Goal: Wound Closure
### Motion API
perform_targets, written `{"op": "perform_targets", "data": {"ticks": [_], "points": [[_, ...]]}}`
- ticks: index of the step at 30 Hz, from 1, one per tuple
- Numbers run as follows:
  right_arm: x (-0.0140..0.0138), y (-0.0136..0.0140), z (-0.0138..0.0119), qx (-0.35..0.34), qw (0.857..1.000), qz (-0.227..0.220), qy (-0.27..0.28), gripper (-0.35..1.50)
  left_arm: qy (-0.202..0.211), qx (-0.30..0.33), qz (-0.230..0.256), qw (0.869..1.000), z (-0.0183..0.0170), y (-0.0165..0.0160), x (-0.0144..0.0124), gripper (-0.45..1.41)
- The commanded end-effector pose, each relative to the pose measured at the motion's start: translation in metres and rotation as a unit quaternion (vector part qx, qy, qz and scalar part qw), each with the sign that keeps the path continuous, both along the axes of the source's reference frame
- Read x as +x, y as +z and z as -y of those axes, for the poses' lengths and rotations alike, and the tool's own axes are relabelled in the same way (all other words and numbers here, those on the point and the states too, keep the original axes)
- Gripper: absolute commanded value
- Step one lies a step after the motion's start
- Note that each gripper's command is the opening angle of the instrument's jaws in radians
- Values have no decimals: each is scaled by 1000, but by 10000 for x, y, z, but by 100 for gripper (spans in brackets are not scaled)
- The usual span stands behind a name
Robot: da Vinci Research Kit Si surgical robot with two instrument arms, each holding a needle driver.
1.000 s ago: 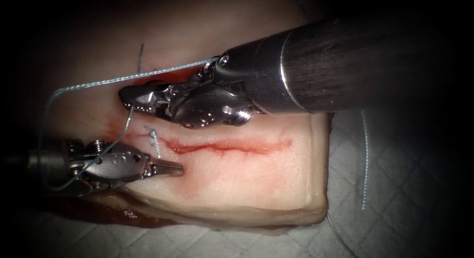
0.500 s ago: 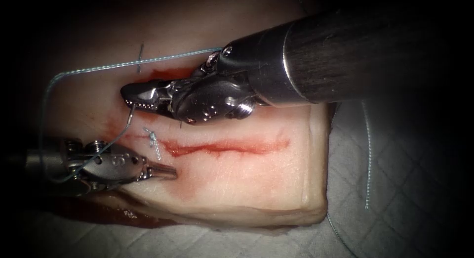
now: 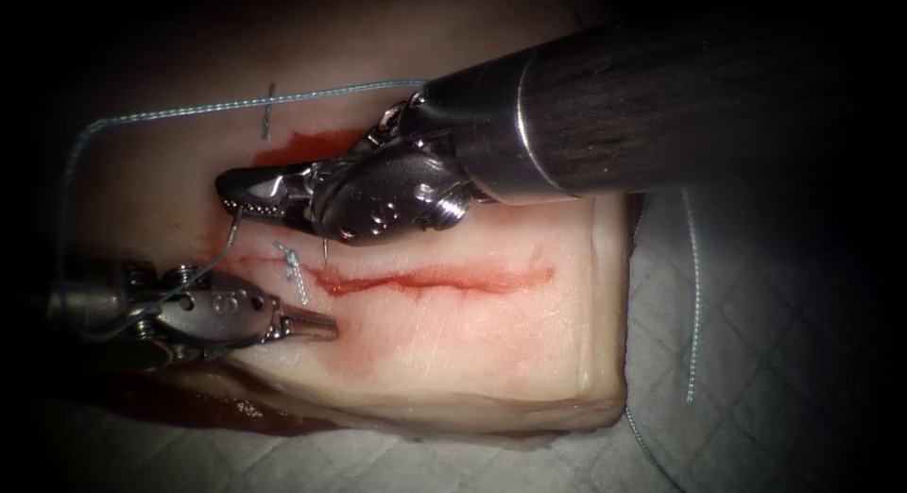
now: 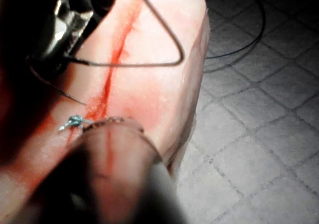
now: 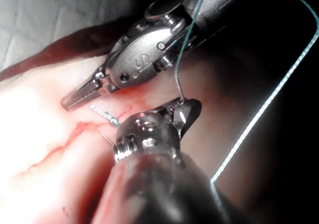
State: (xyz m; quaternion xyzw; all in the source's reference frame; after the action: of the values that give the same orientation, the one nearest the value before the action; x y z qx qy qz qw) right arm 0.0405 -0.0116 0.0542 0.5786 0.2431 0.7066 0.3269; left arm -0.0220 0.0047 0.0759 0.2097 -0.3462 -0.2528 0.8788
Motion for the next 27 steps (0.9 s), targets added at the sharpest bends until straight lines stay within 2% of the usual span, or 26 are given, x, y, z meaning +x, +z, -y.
{"op": "perform_targets", "data": {"ticks": [1, 18, 27], "points": [[9, 1, -3, -9, 1000, 2, -4, -35, 0, 0, 0, 1000, 1, 5, -6, -40], [2, -5, -5, -43, 998, 41, -20, -35, 0, 0, 0, 1000, 2, 4, -6, -40], [5, -3, -5, -59, 997, 46, -21, -35, 0, 0, 0, 1000, 2, 4, -6, -40]]}}
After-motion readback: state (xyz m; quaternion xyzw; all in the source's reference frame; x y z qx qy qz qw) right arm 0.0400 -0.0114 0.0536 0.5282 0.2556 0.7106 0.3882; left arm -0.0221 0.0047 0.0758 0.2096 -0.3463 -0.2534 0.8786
